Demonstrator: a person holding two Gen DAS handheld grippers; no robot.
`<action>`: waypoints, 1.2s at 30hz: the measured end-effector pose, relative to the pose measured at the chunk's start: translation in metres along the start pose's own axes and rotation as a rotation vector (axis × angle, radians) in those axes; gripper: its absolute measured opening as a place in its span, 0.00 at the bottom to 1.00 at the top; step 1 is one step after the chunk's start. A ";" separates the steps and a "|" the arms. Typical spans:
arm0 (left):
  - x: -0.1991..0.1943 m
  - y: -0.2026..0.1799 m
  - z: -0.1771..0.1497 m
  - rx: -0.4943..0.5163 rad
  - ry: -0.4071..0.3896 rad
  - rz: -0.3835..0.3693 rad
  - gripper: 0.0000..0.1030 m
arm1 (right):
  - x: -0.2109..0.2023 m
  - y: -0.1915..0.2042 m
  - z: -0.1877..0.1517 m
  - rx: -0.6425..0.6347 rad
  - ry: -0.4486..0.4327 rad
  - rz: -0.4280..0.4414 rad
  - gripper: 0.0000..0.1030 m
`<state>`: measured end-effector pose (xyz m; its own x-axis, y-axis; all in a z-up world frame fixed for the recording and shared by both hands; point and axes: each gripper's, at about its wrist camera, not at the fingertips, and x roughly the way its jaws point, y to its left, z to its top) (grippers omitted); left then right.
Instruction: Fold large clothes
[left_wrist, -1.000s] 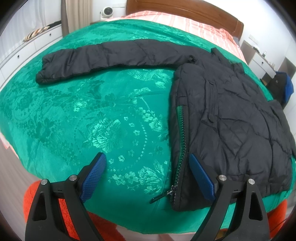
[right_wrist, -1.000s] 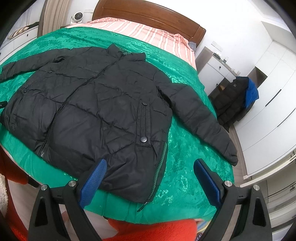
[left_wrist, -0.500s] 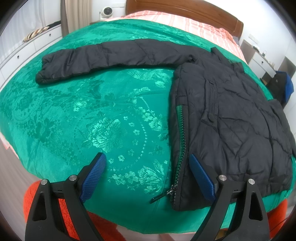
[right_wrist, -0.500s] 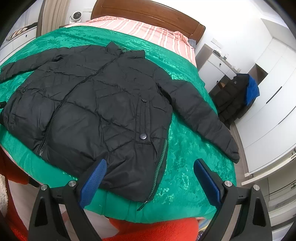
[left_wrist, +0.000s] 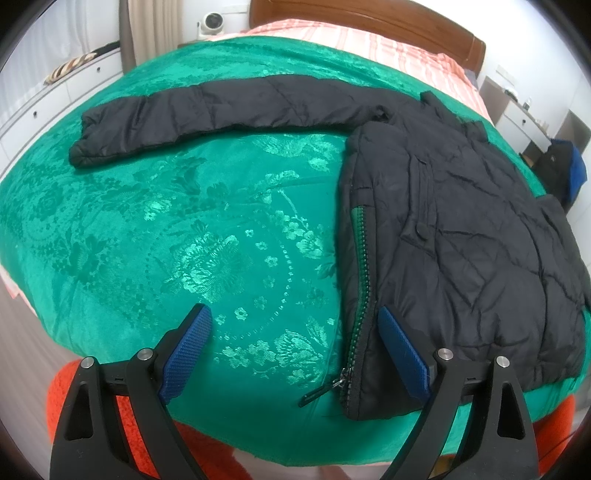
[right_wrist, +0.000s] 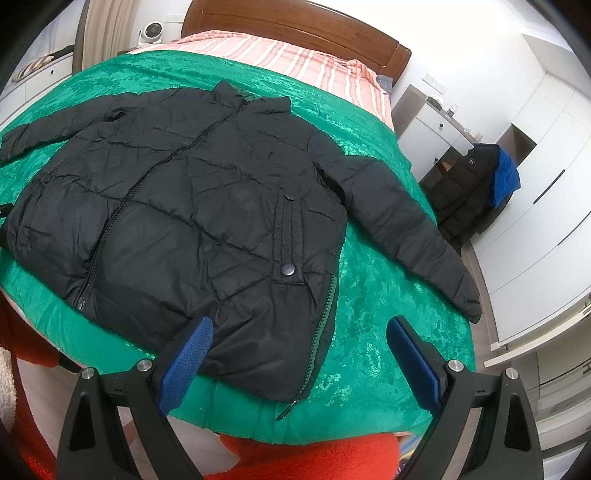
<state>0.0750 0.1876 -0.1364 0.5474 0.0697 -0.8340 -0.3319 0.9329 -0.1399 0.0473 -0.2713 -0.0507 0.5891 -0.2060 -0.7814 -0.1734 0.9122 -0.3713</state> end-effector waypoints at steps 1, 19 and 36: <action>0.000 -0.001 0.000 0.001 0.001 0.001 0.91 | 0.001 0.000 0.000 0.002 0.001 0.004 0.91; 0.022 -0.035 -0.010 0.120 0.156 -0.291 0.58 | 0.123 -0.064 -0.075 0.596 0.127 0.650 0.72; -0.021 -0.038 -0.059 0.225 0.202 -0.221 0.27 | 0.112 -0.056 -0.086 0.464 0.195 0.551 0.31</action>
<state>0.0303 0.1300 -0.1453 0.4166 -0.1921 -0.8886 -0.0333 0.9735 -0.2261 0.0553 -0.3761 -0.1603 0.3546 0.3045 -0.8840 -0.0263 0.9484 0.3161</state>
